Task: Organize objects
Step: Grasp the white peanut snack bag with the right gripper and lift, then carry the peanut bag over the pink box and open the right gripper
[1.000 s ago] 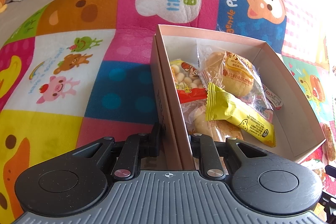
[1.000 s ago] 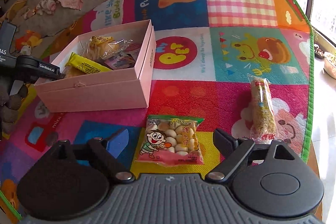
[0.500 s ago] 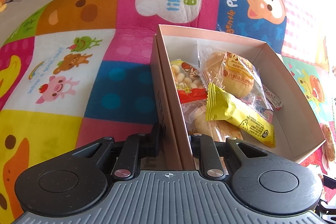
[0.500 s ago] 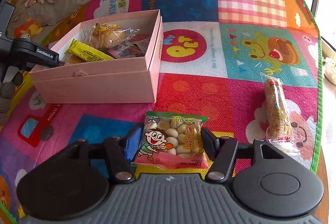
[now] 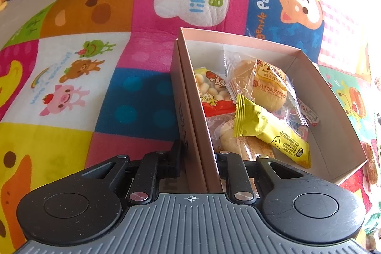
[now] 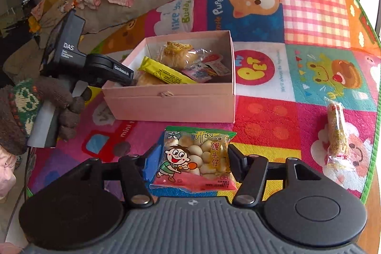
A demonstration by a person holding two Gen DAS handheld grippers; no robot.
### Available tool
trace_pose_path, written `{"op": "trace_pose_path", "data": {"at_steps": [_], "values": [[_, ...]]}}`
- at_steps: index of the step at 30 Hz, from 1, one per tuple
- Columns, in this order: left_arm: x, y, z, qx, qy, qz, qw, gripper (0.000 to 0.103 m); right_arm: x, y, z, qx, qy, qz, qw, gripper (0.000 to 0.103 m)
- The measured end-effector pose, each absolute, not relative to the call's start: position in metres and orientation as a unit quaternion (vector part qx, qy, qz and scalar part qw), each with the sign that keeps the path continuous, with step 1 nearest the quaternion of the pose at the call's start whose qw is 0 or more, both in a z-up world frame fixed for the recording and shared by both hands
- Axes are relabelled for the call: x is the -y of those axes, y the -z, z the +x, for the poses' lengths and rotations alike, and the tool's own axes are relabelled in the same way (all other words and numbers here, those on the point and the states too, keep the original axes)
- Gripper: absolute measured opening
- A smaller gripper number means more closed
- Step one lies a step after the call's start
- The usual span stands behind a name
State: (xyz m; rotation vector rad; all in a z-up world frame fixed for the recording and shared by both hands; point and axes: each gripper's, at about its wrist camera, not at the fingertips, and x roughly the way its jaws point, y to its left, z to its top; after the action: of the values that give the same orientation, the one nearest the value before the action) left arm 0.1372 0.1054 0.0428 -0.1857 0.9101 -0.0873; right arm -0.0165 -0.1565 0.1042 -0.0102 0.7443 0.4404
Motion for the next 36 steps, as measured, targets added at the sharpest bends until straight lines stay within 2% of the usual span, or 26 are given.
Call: {"op": "trace_pose_path", "data": {"at_steps": [9, 15, 27, 30, 32, 36], "values": [[-0.107, -0.042, 0.137, -0.436, 0.045, -0.097, 0.893, 0.022, 0.154, -0.165, -0.002, -0.269, -0.188, 0.006, 0.945, 0.059], [-0.107, -0.042, 0.137, -0.437, 0.047, -0.096, 0.893, 0.022, 0.146, -0.185, 0.017, -0.233, -0.17, 0.04, 0.957, 0.059], [-0.107, -0.042, 0.137, -0.436, 0.048, -0.098, 0.893, 0.022, 0.114, -0.176, 0.06, -0.261, -0.191, 0.035, 0.946, 0.059], [-0.108, -0.042, 0.137, -0.436, 0.049, -0.099, 0.893, 0.022, 0.111, -0.169, 0.073, -0.278, -0.192, 0.043, 0.94, 0.062], [-0.107, -0.043, 0.137, -0.436, 0.049, -0.098, 0.893, 0.022, 0.111, -0.164, 0.076, -0.28, -0.187, 0.048, 0.94, 0.073], [-0.107, -0.043, 0.137, -0.436, 0.048, -0.098, 0.893, 0.022, 0.127, -0.156, 0.073, -0.278, -0.181, 0.05, 0.942, 0.076]]}}
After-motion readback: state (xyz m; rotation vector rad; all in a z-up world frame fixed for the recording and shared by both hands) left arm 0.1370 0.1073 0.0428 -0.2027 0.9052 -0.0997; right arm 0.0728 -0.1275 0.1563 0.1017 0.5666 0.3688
